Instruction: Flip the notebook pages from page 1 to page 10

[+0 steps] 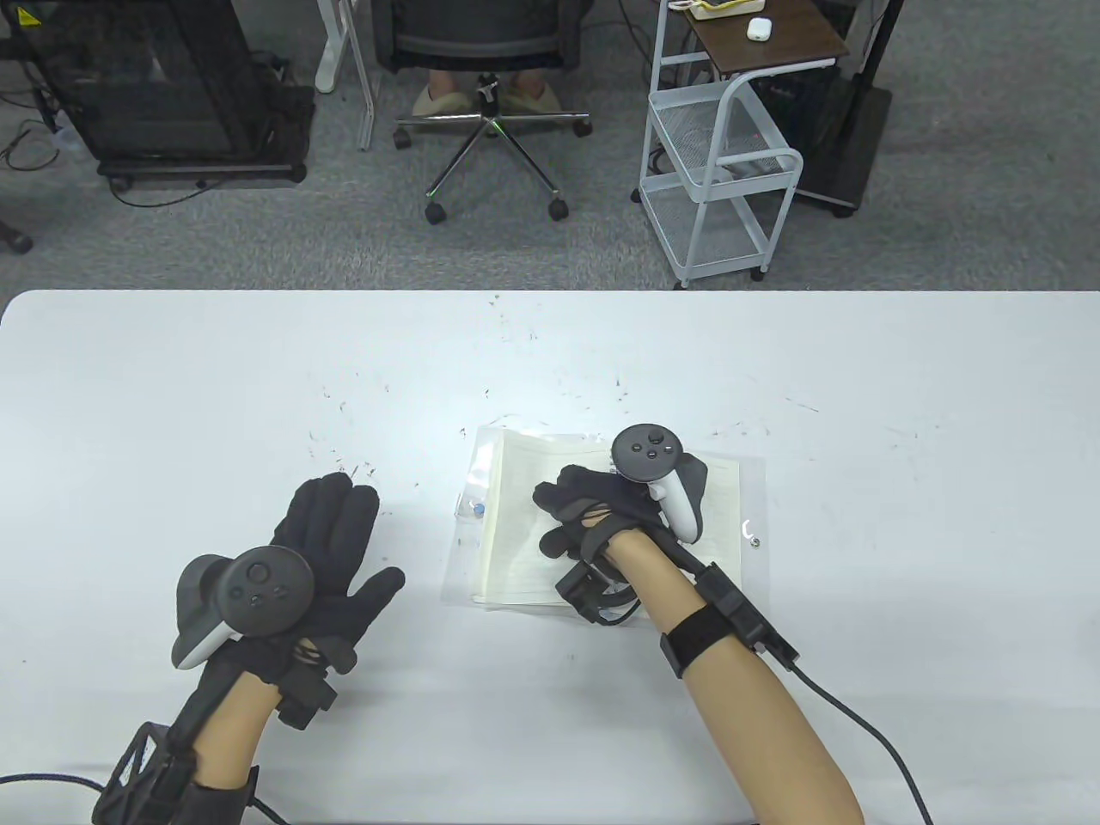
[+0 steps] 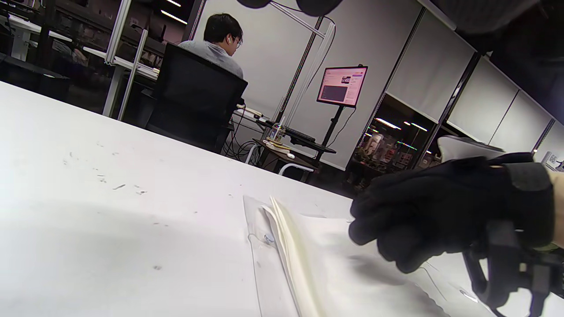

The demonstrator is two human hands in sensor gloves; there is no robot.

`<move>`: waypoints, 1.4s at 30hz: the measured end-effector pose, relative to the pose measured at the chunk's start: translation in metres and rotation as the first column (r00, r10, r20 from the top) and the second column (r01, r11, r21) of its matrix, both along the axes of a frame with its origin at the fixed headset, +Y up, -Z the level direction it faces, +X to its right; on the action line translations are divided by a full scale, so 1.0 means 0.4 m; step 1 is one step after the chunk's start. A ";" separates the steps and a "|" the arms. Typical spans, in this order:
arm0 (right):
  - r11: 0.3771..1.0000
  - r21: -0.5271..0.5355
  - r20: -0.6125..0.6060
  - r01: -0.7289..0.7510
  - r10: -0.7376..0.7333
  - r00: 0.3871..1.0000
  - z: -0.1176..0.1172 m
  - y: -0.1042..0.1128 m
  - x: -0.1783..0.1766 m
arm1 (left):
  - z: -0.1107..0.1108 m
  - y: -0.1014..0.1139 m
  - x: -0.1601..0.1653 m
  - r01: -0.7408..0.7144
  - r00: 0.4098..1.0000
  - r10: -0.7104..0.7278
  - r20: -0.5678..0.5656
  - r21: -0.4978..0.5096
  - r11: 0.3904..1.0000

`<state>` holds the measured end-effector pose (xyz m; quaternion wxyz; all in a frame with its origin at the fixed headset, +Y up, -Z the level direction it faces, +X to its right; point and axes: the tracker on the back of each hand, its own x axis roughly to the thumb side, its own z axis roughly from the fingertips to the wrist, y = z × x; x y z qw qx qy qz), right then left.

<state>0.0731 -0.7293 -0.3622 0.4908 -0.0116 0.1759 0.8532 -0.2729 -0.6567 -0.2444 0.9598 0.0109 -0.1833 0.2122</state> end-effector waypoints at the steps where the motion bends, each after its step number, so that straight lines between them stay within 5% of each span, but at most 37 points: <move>1: 1.000 0.012 0.003 0.013 -0.013 1.000 0.005 0.012 0.016 | 0.000 0.000 0.000 0.000 1.000 0.000 0.000 0.000 1.000; 10: 0.966 0.146 0.068 -0.212 0.204 0.977 0.050 0.061 0.215 | 0.001 0.001 0.000 0.004 1.000 -0.004 -0.003 -0.004 1.000; 20: 0.775 0.160 -0.053 -0.611 0.625 0.779 0.095 -0.062 0.297 | -0.001 -0.002 0.003 0.010 1.000 -0.010 -0.010 -0.023 1.000; 31: 0.734 0.044 -0.228 -0.677 0.668 0.709 0.093 -0.142 0.273 | -0.002 -0.004 0.006 0.011 1.000 -0.011 -0.013 -0.037 0.999; 42: 0.756 0.099 -0.192 -0.647 0.653 0.733 0.101 -0.123 0.236 | -0.003 -0.006 0.009 0.012 1.000 -0.013 -0.014 -0.048 0.999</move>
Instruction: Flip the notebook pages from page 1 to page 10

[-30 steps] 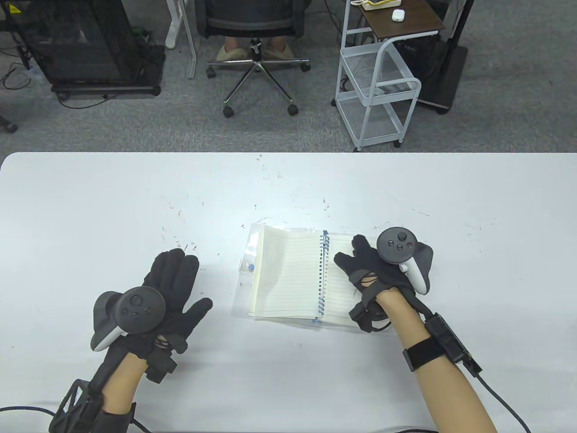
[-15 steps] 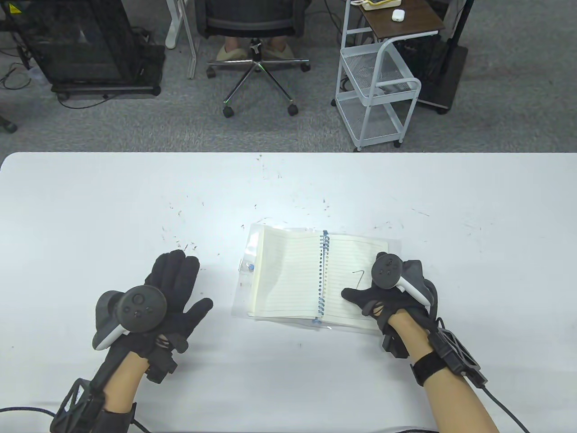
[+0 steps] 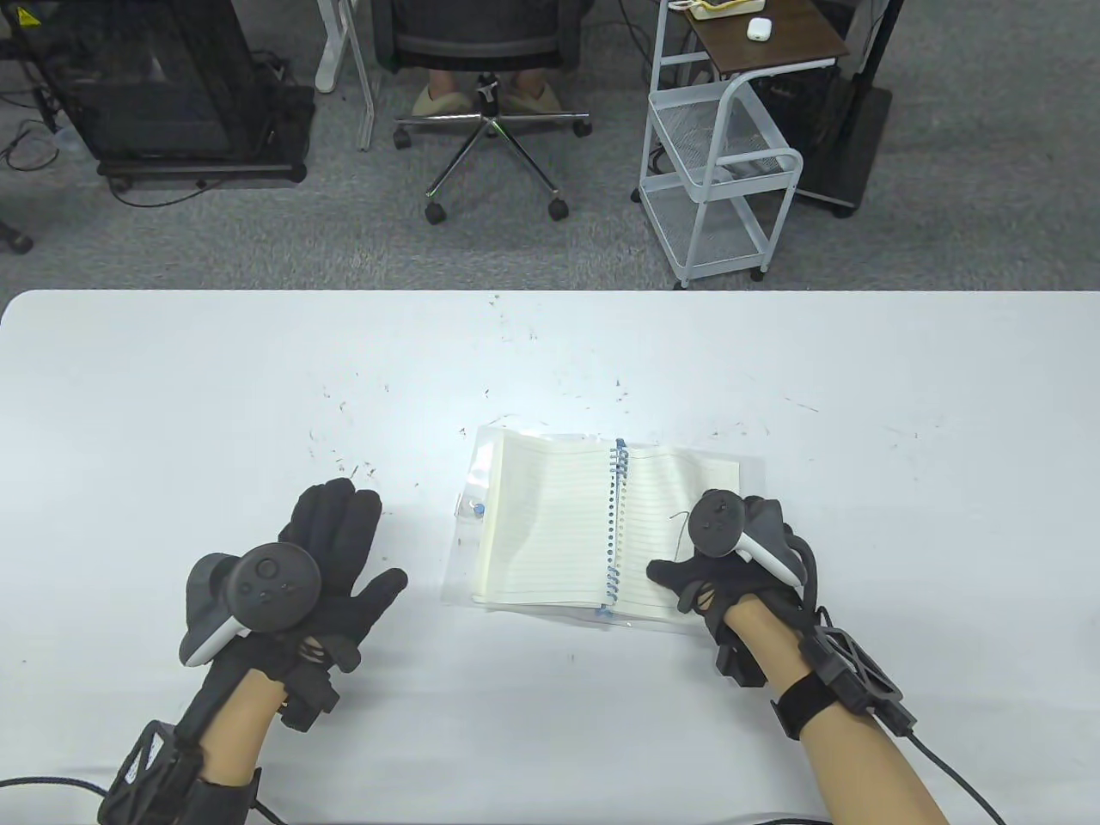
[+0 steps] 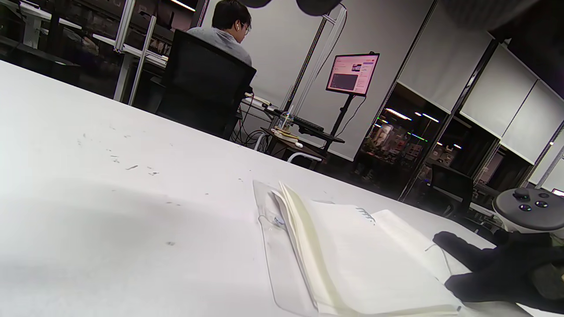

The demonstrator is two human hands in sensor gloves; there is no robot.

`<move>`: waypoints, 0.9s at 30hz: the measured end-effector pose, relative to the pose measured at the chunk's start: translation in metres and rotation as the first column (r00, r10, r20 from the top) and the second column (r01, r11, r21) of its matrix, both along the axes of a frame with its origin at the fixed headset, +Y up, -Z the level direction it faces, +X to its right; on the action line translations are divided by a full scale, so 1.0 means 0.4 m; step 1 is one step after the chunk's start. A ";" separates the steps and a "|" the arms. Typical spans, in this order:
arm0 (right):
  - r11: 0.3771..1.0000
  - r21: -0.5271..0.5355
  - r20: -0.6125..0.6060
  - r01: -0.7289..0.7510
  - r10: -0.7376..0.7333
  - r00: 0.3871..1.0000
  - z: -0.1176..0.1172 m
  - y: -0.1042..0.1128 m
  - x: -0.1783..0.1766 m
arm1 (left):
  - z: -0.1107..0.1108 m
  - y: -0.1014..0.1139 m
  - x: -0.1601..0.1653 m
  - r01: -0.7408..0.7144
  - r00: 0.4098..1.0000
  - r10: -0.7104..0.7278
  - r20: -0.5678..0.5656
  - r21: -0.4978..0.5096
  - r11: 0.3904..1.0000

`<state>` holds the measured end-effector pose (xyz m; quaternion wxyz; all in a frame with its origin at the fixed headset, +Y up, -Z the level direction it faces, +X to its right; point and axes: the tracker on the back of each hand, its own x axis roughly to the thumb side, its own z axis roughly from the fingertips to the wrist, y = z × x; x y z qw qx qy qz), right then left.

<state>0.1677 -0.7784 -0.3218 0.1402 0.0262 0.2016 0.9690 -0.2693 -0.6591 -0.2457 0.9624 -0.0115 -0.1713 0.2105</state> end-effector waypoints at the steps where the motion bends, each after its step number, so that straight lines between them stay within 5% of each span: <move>1: 1.000 0.014 0.000 0.003 -0.003 1.000 0.001 0.003 -0.005 | 0.000 -0.001 0.000 0.000 1.000 0.000 0.000 0.000 1.000; 7: 0.998 0.052 -0.030 0.023 -0.022 0.999 0.014 0.035 -0.039 | 0.000 0.002 -0.002 -0.006 1.000 0.006 -0.002 0.006 1.000; 16: 0.942 0.060 0.040 0.330 -0.333 0.942 0.016 0.116 -0.013 | 0.001 0.003 -0.004 -0.011 1.000 0.011 -0.001 0.012 1.000; 20: 0.782 0.125 0.187 0.611 -0.623 0.760 0.010 0.141 0.041 | 0.002 0.004 -0.005 -0.016 1.000 0.016 0.001 0.018 1.000; 27: 0.616 0.274 0.334 0.739 -0.781 0.528 0.016 0.141 0.106 | 0.002 0.003 -0.006 -0.018 1.000 0.018 0.003 0.016 1.000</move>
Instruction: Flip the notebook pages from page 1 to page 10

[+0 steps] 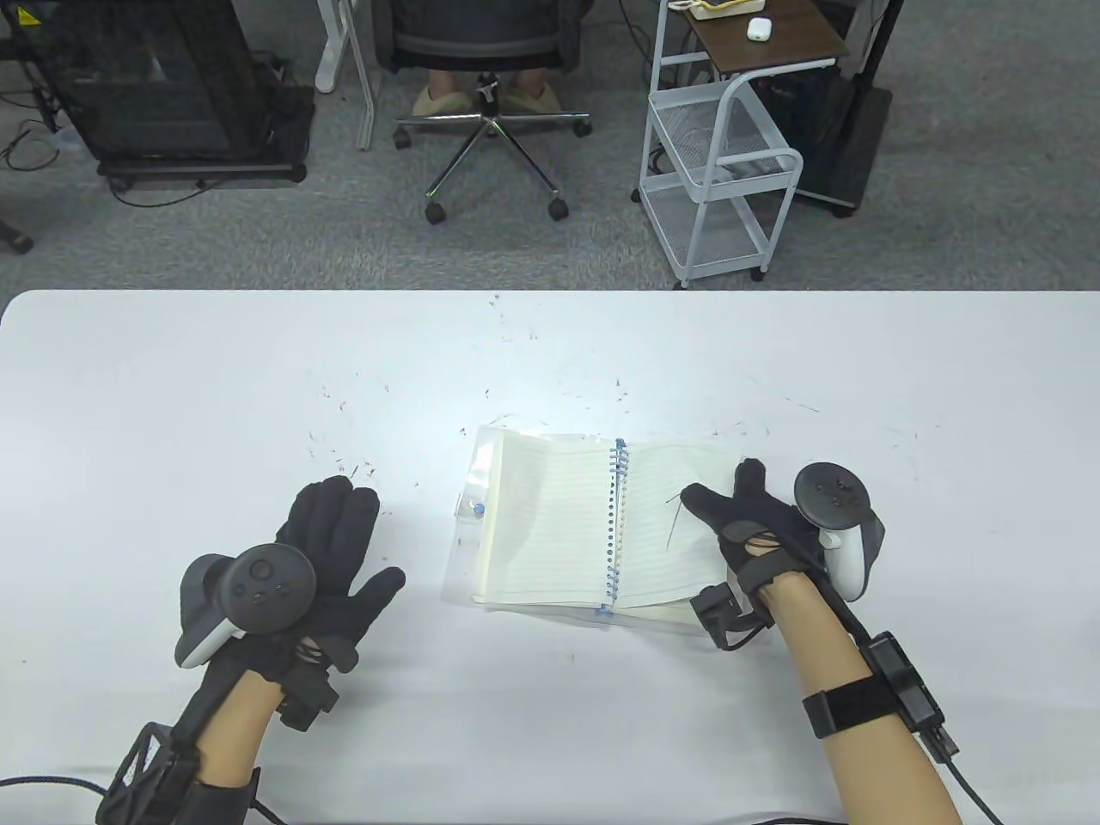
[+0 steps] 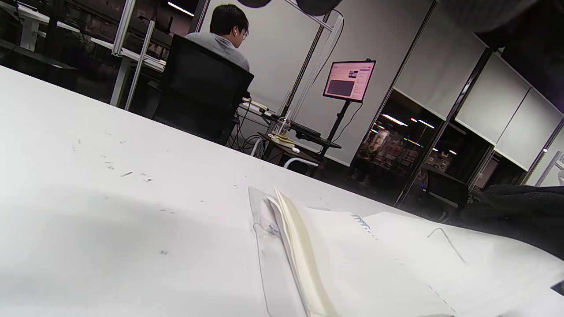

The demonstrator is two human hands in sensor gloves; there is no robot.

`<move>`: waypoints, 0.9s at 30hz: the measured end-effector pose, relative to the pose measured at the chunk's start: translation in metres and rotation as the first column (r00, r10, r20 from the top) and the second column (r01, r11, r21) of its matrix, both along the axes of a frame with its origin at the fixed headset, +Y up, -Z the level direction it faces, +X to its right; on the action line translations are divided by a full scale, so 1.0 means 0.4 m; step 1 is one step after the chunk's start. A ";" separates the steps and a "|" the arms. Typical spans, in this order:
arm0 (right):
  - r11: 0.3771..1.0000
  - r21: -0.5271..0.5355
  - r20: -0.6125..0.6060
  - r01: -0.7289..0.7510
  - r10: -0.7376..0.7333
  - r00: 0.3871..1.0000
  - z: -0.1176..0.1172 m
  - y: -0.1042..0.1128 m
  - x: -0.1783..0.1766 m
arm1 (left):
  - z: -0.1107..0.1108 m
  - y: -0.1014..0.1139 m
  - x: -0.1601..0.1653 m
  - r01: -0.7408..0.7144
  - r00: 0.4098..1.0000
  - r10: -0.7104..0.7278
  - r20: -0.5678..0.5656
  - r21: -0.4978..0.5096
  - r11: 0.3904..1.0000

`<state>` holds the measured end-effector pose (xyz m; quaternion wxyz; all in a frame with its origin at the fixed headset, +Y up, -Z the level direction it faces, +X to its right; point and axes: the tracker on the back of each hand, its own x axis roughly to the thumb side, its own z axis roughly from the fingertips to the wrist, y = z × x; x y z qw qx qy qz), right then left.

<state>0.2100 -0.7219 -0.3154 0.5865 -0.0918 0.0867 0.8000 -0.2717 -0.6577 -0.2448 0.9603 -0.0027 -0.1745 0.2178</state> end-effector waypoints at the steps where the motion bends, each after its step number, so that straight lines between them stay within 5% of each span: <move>1: 0.999 -0.019 0.018 0.048 -0.047 0.999 0.002 -0.002 0.006 | 0.000 0.000 0.000 -0.002 1.000 0.002 0.001 0.000 1.000; 10: 0.974 -0.115 0.113 0.197 -0.184 0.976 0.009 -0.039 0.022 | 0.000 -0.005 0.004 0.000 1.000 0.000 0.011 -0.014 1.000; 27: 0.998 -0.065 0.024 0.001 0.000 1.000 -0.038 0.012 -0.067 | -0.001 -0.002 0.000 -0.012 1.000 0.013 0.011 -0.008 1.000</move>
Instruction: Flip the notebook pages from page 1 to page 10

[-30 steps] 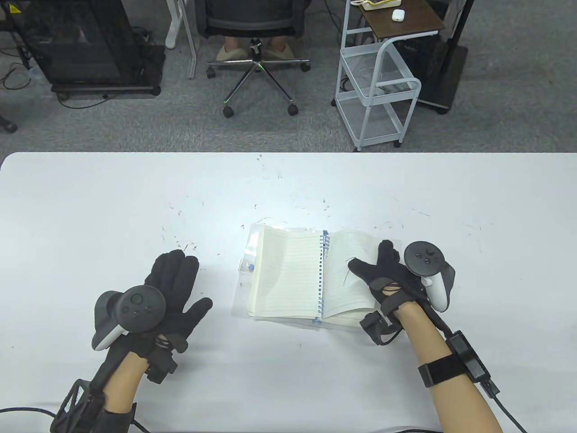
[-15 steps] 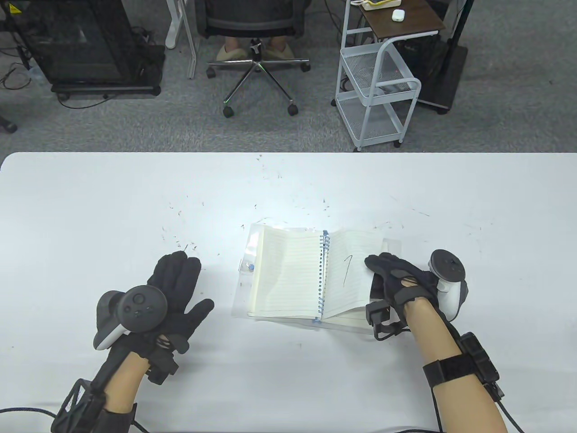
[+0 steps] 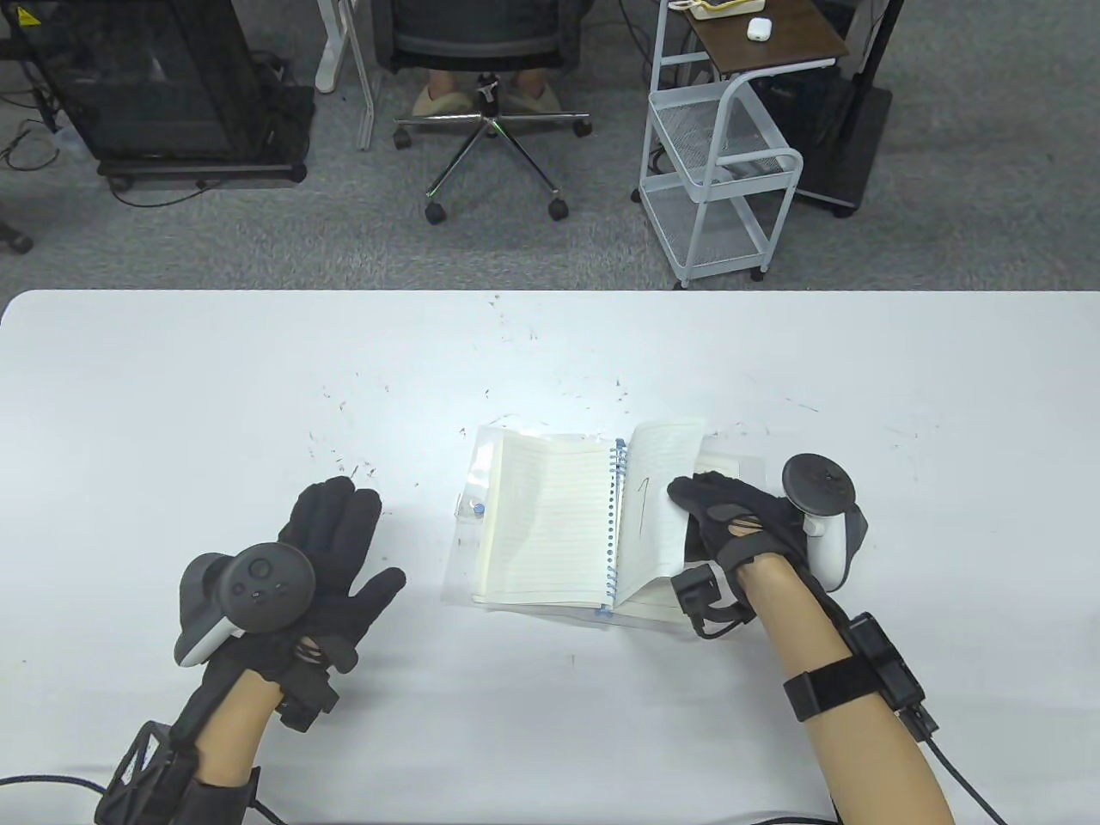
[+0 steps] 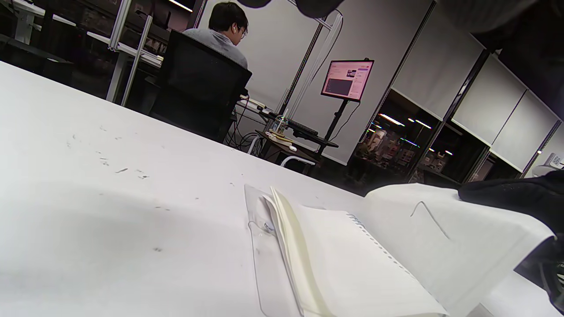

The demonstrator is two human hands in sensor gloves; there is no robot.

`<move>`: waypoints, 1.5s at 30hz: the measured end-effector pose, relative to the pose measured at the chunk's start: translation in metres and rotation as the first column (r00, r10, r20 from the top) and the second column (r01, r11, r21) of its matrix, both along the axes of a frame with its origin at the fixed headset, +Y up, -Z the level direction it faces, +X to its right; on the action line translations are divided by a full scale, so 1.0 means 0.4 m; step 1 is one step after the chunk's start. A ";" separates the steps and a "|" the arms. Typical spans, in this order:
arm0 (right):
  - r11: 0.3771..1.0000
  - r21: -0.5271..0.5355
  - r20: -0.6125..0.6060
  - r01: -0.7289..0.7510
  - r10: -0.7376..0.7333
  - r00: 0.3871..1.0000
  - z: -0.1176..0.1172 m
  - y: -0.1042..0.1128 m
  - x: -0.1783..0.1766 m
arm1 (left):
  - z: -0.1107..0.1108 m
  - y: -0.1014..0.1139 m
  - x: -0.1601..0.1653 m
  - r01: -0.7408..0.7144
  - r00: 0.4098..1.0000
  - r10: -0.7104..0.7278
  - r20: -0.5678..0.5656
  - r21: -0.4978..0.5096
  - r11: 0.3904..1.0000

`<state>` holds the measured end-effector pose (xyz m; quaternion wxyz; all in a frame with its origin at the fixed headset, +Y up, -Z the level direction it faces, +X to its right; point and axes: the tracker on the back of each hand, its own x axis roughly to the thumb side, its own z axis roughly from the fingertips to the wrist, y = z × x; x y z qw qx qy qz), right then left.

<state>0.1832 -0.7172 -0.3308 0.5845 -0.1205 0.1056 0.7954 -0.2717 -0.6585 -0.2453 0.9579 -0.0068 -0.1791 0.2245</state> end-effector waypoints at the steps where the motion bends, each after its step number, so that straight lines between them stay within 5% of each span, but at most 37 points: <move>1: 1.000 0.008 -0.015 -0.013 0.013 1.000 -0.008 0.009 -0.018 | 0.000 0.000 0.000 0.000 1.000 0.000 0.000 0.001 1.000; 9: 0.989 0.040 -0.145 -0.140 0.145 0.979 -0.061 0.022 -0.169 | 0.000 0.001 -0.002 -0.003 1.000 0.003 0.003 0.007 1.000; 22: 0.951 -0.013 -0.256 -0.308 0.294 0.921 -0.122 -0.077 -0.333 | 0.000 0.001 -0.001 -0.001 1.000 0.001 0.011 0.008 1.000; 38: 0.957 -0.003 -0.321 -0.289 0.273 0.907 -0.116 -0.096 -0.344 | 0.001 0.000 0.000 0.015 1.000 -0.015 0.003 0.006 1.000; 45: 0.959 0.096 -0.260 -0.266 0.282 0.924 -0.084 -0.036 -0.242 | 0.001 0.000 0.001 0.016 1.000 -0.016 0.006 0.008 1.000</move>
